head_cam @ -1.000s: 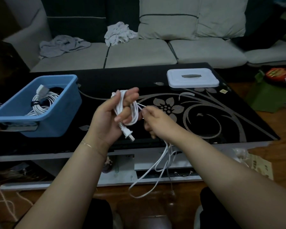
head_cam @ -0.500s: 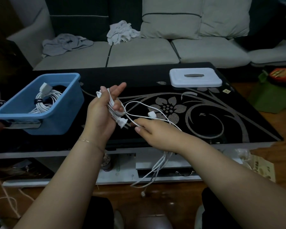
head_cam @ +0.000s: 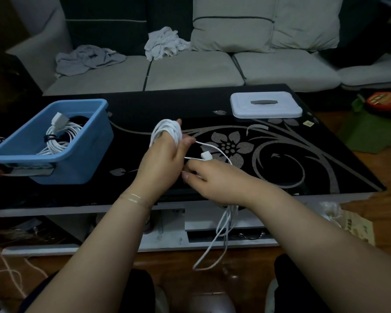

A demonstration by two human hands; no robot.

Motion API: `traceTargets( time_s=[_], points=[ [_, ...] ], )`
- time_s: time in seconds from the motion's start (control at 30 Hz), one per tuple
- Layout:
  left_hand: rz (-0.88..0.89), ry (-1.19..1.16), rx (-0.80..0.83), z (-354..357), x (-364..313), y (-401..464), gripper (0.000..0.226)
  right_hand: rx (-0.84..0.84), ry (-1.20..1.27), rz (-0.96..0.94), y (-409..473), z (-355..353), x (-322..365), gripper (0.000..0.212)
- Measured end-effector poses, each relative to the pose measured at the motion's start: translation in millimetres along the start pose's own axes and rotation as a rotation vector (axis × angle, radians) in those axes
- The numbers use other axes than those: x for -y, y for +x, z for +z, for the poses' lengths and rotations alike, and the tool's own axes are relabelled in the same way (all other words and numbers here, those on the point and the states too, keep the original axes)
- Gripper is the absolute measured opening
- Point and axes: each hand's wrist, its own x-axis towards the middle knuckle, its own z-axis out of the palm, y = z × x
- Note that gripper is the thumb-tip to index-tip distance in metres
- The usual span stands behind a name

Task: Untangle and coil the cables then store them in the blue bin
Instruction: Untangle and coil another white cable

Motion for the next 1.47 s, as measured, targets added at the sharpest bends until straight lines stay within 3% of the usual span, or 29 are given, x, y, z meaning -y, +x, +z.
traceTargets(
  time_s=[0.13,0.2,0.33,0.47,0.67,0.77,0.97,1.07,1.17,1.24,1.34,1.47],
  points=[
    [0.008,0.186,0.173,-1.0,-3.2,-5.5,0.083,-0.018,0.093,0.022,-0.7,-9.7,-5.1,0.024],
    [-0.021,0.129,0.246,-4.2,-5.3,-9.0,0.087,-0.025,0.191,0.032,-1.9,-14.7,-7.4,0.021],
    [-0.105,-0.211,0.49,-13.3,-13.7,-12.2,0.085,0.067,0.559,0.059,-5.5,-16.0,-9.9,0.022],
    [-0.11,-0.354,0.651,-23.1,-11.1,-9.7,0.063,0.108,0.85,0.121,-4.5,-24.1,-18.1,0.032],
    [-0.095,-0.578,0.646,-21.5,-5.4,-11.7,0.028,0.064,0.943,0.087,0.1,-25.4,-25.6,0.03],
    [-0.079,-0.691,0.664,-22.3,-3.5,-12.1,0.038,-0.017,0.886,0.084,3.5,-24.5,-27.5,0.036],
    [-0.131,-1.046,0.616,-13.4,-3.6,-13.6,0.072,-0.083,0.988,0.082,8.9,-18.7,-23.7,0.042],
    [-0.214,-1.253,0.544,-8.8,-6.6,-11.1,0.07,-0.1,1.106,0.155,12.3,-12.3,-23.1,0.035],
    [-0.237,-1.632,0.509,-11.6,-1.3,-4.1,0.064,-0.107,1.113,0.215,14.8,-5.0,-23.4,0.036],
    [-0.243,-1.769,0.399,-17.2,1.5,-1.1,0.054,-0.114,0.998,0.24,16.2,1.9,-22.7,0.036],
    [-0.303,-1.779,0.144,-23.0,0.4,1.2,0.042,-0.098,0.768,0.224,16.1,13.9,-21.2,0.035],
    [-0.365,-1.765,-0.012,-28.3,-1.0,3.0,0.038,-0.04,0.384,0.109,9.0,19.8,-20.7,0.023]
  ],
)
